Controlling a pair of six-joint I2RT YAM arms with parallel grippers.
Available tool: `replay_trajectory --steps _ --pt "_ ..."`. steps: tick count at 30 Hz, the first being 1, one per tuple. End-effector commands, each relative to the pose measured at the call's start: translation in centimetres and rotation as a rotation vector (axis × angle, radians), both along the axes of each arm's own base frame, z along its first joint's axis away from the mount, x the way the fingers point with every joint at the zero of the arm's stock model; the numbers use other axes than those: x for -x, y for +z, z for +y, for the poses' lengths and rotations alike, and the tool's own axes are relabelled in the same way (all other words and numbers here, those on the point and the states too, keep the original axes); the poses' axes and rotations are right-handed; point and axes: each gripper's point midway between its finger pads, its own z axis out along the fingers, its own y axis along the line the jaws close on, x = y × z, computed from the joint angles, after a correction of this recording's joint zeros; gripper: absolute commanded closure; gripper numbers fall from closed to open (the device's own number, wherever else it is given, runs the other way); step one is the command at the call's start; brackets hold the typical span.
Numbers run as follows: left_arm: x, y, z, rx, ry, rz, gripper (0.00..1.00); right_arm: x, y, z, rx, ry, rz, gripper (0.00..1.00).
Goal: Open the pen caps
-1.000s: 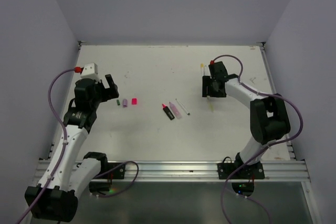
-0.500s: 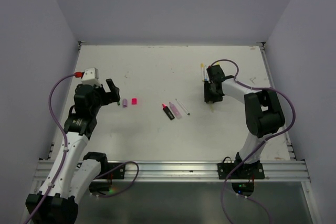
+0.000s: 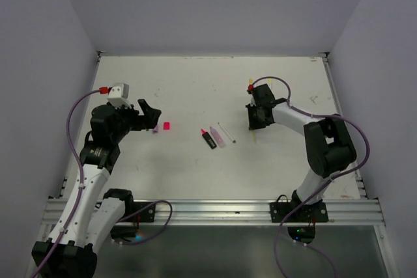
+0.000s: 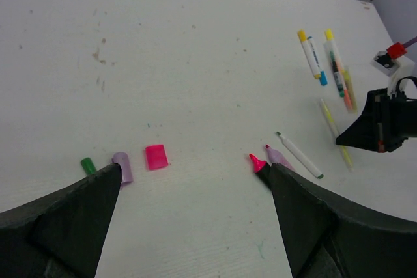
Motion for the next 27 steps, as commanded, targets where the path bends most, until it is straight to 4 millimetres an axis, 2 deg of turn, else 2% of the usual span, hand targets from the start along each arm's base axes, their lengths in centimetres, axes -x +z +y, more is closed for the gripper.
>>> replay_trajectory --steps 1,4,5,7,8,12,14,15,19,22,26,27 --pt "0.4 3.7 -2.8 0.136 -0.124 -0.078 0.02 0.0 5.2 4.3 -0.115 0.133 -0.159 1.00" --pt "0.8 4.8 -3.9 0.196 -0.173 -0.095 0.03 0.9 9.0 7.6 -0.169 0.218 -0.277 1.00" --pt "0.9 5.0 -4.1 0.225 -0.177 -0.093 0.04 1.9 9.8 9.4 -0.201 0.267 -0.293 1.00" --pt "1.0 5.9 -4.7 0.267 -0.196 -0.110 0.05 2.8 12.2 11.6 -0.293 0.312 -0.358 1.00" --pt "1.0 6.3 -4.9 0.279 -0.205 -0.117 0.05 4.2 13.1 13.6 -0.349 0.372 -0.368 1.00" --pt "1.3 7.4 -6.3 0.325 -0.235 -0.129 0.09 6.6 17.4 17.9 -0.510 0.478 -0.491 1.00" --pt "1.2 8.6 -6.8 0.345 -0.238 -0.169 0.10 8.0 18.7 19.5 -0.565 0.523 -0.521 1.00" --pt "1.1 8.9 -7.3 0.350 -0.242 -0.177 0.11 8.3 19.5 20.2 -0.592 0.540 -0.550 1.00" --pt "1.2 9.1 -9.3 0.361 -0.264 -0.166 0.15 10.2 20.9 22.2 -0.648 0.608 -0.585 1.00" --pt "1.2 8.8 -10.4 0.375 -0.282 -0.154 0.22 10.7 21.4 23.0 -0.669 0.626 -0.594 1.00" --pt "0.7 8.2 -10.9 0.382 -0.275 -0.127 0.30 11.5 21.8 23.7 -0.686 0.647 -0.605 1.00" --pt "0.7 8.2 -11.1 0.385 -0.279 -0.126 0.35 11.6 21.8 23.8 -0.689 0.651 -0.609 1.00"
